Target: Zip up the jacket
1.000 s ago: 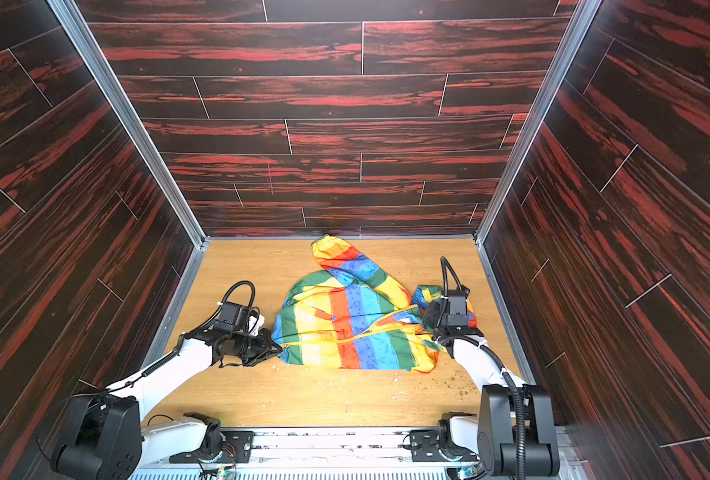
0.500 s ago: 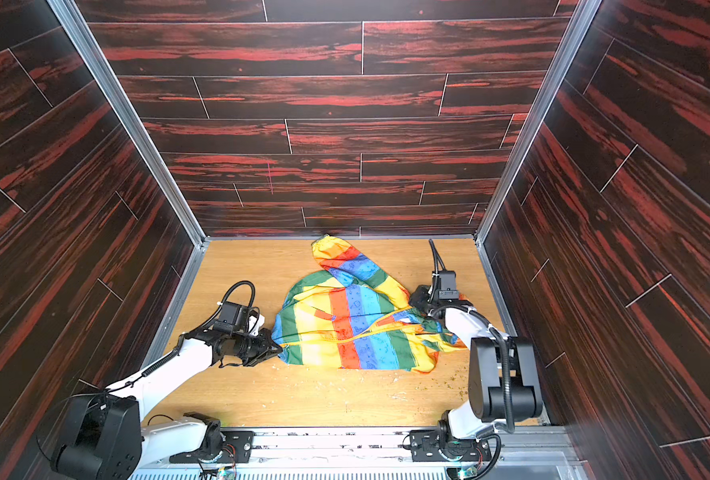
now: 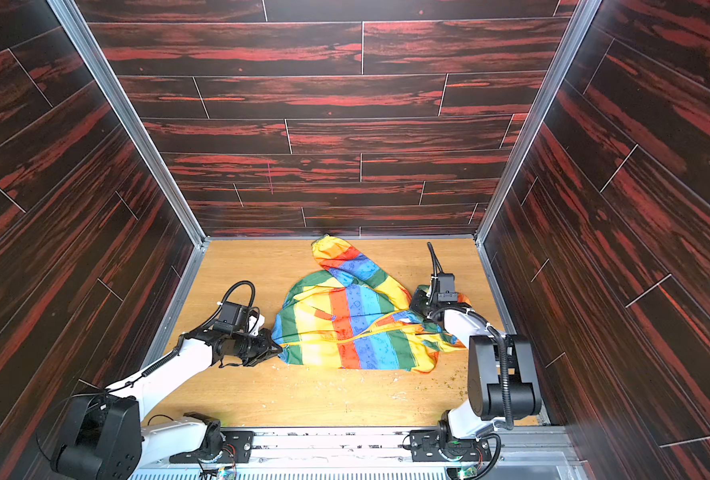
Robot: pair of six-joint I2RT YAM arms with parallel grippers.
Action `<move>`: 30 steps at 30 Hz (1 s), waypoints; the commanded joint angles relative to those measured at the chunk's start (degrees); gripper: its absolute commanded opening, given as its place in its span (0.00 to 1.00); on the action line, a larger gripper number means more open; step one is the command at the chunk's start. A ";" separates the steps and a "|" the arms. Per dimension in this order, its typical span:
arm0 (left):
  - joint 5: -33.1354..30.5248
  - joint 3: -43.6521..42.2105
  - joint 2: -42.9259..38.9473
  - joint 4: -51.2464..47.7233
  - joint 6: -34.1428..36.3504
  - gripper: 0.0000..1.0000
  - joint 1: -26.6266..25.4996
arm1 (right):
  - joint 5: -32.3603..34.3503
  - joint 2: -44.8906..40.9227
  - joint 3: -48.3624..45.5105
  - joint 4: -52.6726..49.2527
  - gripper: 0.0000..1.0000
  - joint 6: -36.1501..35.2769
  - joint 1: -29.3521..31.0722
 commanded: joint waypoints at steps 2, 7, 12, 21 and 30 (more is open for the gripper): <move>0.29 0.66 -0.19 -0.46 0.01 0.00 0.29 | -0.82 -4.97 -2.13 0.43 0.00 -1.01 0.25; 0.24 1.27 0.38 -0.59 0.09 0.00 0.33 | 1.01 -13.07 -6.58 1.11 0.00 -2.51 0.14; 0.40 2.07 1.01 -0.81 0.36 0.00 0.34 | 3.87 -21.16 -13.57 4.11 0.00 -3.85 0.14; 0.84 4.41 0.76 -3.48 1.62 0.00 0.42 | 11.85 -21.99 -20.10 1.73 0.10 2.29 -0.53; 2.09 3.99 0.42 -3.01 1.76 0.00 0.42 | 15.19 -24.92 -18.75 -2.66 0.66 5.97 -1.12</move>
